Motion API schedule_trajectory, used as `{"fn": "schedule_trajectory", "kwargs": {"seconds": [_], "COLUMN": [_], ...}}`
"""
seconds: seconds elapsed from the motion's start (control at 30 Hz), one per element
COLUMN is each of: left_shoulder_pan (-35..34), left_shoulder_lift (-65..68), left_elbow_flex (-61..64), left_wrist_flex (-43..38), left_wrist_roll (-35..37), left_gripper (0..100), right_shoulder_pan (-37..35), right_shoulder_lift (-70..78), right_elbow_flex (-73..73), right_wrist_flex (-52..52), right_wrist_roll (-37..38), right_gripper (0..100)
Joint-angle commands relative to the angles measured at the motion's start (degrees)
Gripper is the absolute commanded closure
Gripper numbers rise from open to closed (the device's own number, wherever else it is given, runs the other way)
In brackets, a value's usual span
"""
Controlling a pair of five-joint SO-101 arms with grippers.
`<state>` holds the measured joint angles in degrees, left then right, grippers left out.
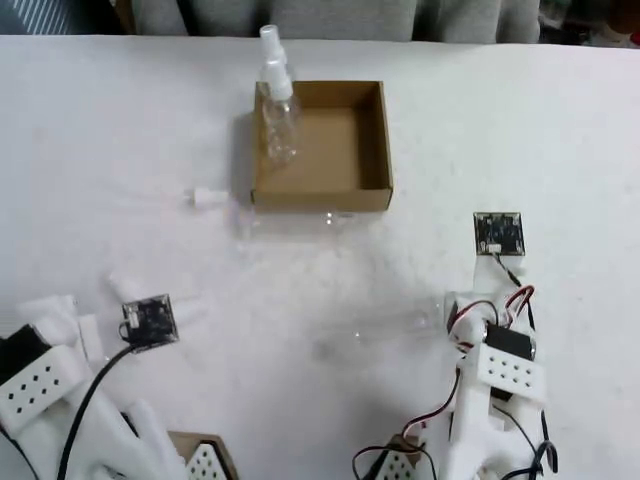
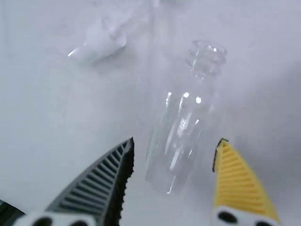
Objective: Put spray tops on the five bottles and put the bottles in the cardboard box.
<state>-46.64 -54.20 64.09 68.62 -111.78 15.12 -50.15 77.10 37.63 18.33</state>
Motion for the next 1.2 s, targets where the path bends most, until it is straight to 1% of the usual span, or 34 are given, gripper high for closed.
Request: {"fn": "schedule_trajectory", "kwargs": {"seconds": [0.0, 0.23, 0.37, 0.43, 0.53, 0.6, 0.7, 0.8, 0.97, 1.07, 1.17], "left_shoulder_pan": [2.6, 6.3, 6.4, 6.3, 6.2, 6.1, 6.1, 6.5, 6.4, 6.4, 6.4], "left_shoulder_lift": [0.5, 0.6, 0.7, 0.7, 0.7, 0.7, 0.7, 0.7, 1.0, 4.4, 10.2], "left_elbow_flex": [2.9, 3.8, 3.9, 5.2, 10.4, 12.7, 13.4, 13.4, 14.3, 14.7, 13.5], "left_wrist_flex": [-6.1, -6.2, -6.5, -9.2, -16.3, -19.1, -19.5, -19.7, -19.7, -20.0, -22.8], "left_wrist_roll": [-0.3, 0.8, 0.9, 1.0, 1.1, 1.1, 1.2, 3.2, 3.4, 4.7, 7.4], "left_gripper": [72, 72, 72, 72, 72, 72, 72, 72, 72, 73, 72], "right_shoulder_pan": [-0.7, -0.6, -0.5, -0.5, -0.6, -0.6, -0.7, -0.6, -0.4, -0.4, -0.4], "right_shoulder_lift": [-0.8, -0.8, -0.8, -0.8, -0.8, -0.8, -0.8, -0.8, -0.8, -0.9, -0.9], "right_elbow_flex": [-0.4, -0.4, -0.4, -0.4, -0.4, -0.4, -0.4, -0.4, -0.4, -0.4, -0.4], "right_wrist_flex": [-1.1, -1.1, -1.1, -1.1, -1.1, -1.1, -1.1, -1.1, -1.0, -0.8, -0.8], "right_wrist_roll": [0.7, 0.7, 0.7, 0.7, 0.7, 0.7, 0.7, 0.7, 0.7, 0.7, 0.7], "right_gripper": [98.3, 98.3, 98.3, 98.3, 98.3, 98.3, 98.3, 98.3, 98.3, 98.3, 98.3]}}
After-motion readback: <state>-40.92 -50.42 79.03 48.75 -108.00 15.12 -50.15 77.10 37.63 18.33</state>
